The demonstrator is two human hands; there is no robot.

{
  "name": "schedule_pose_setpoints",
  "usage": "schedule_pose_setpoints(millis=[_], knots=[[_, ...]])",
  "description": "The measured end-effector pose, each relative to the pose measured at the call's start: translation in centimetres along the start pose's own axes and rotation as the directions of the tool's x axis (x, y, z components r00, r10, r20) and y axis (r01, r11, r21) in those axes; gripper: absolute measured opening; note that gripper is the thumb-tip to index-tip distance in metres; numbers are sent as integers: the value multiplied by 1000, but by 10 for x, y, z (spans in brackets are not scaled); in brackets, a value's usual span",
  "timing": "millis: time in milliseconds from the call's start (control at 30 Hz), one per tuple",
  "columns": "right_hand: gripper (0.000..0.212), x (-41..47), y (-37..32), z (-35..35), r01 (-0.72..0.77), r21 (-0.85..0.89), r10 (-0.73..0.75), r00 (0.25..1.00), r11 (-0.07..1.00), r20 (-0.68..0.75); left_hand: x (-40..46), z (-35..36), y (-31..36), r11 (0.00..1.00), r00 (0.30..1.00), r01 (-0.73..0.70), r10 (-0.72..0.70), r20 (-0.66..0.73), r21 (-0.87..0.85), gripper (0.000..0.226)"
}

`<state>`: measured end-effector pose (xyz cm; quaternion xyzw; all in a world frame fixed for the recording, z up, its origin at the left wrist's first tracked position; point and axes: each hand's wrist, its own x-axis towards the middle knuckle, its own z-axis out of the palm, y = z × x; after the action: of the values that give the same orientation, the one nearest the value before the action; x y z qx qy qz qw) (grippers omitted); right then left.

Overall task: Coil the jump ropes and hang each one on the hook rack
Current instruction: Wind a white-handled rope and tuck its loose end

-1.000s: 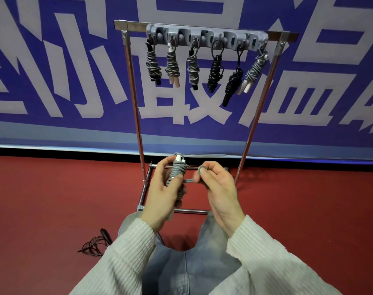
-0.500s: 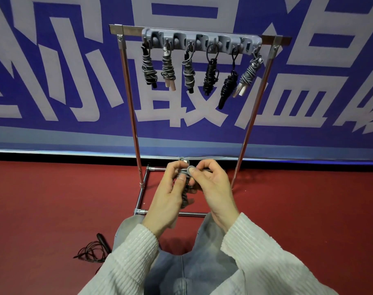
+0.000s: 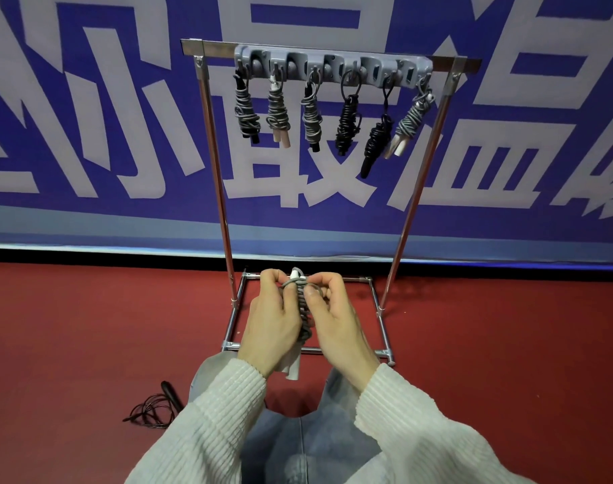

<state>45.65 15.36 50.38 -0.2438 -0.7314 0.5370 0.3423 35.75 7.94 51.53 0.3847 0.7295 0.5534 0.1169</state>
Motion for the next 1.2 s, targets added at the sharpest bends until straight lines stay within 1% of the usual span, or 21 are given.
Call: schedule_pose_setpoints(millis=[67, 133, 200, 267, 333, 400, 500, 567, 600, 633, 700, 733, 833, 900, 1000, 1067, 1133, 1200], knots=[[13, -3, 2, 0, 21, -63, -18, 999, 998, 38, 0, 1, 0, 1000, 1000, 7, -7, -23, 0, 4], [18, -3, 6, 2, 82, -162, -78, 996, 983, 35, 1, 2, -2, 999, 998, 38, -39, -39, -23, 4], [26, -3, 10, 3, 168, -264, -172, 985, 950, 7, 0, 3, -2, 997, 997, 57, -60, -47, -59, 3], [30, -2, 14, 3, 208, -310, -233, 971, 928, -46, -3, 3, 1, 997, 999, 42, -43, -22, -60, 5], [27, -2, 16, 2, 167, -292, -198, 977, 942, -78, -5, 4, -1, 1000, 999, 26, -26, -18, -11, 7], [19, -1, 17, 3, 111, -225, -135, 986, 968, -94, -4, 5, -6, 1000, 998, 23, -23, -55, 17, 8], [16, 0, 15, 4, 152, -192, -187, 966, 970, -180, -5, 7, -9, 999, 997, 7, -10, -73, -49, 8], [17, 0, 13, 5, 192, -221, -243, 941, 956, -235, -6, 8, -8, 999, 996, -16, 13, -83, -34, 8], [15, 0, 13, 6, 186, -227, -242, 937, 956, -251, -6, 9, -8, 999, 996, -36, 35, -87, -10, 8], [12, 0, 12, 6, 156, -193, -203, 945, 969, -257, -6, 9, -8, 998, 995, -55, 57, -81, 19, 8], [12, 2, 11, 5, 79, -65, -92, 968, 995, -233, -6, 8, -7, 992, 994, -99, 103, -37, 83, 9], [12, 3, 11, 4, 69, -26, -73, 972, 997, -224, -7, 7, -6, 985, 992, -127, 128, -7, 119, 9], [9, 3, 15, 4, 52, -8, -52, 978, 999, -204, -7, 5, -5, 950, 982, -188, 177, 70, 250, 11], [16, -1, 17, 6, 24, -16, -27, 986, 1000, -163, -5, 4, -6, 926, 980, -196, 176, 89, 324, 9], [24, -3, 15, 6, 28, -80, -37, 993, 996, -108, -4, 2, -11, 923, 985, -166, 143, 92, 347, 10], [21, -2, 15, 5, 11, -78, -19, 995, 997, -100, -7, 1, -13, 919, 983, -181, 155, 101, 350, 7], [13, 0, 15, 4, -40, -57, 35, 995, 998, -89, -10, 1, -13, 902, 977, -210, 182, 109, 378, 5], [9, 4, 13, 3, -99, 11, 99, 992, 995, -75, -10, 0, -12, 872, 970, -243, 214, 117, 424, 9]])
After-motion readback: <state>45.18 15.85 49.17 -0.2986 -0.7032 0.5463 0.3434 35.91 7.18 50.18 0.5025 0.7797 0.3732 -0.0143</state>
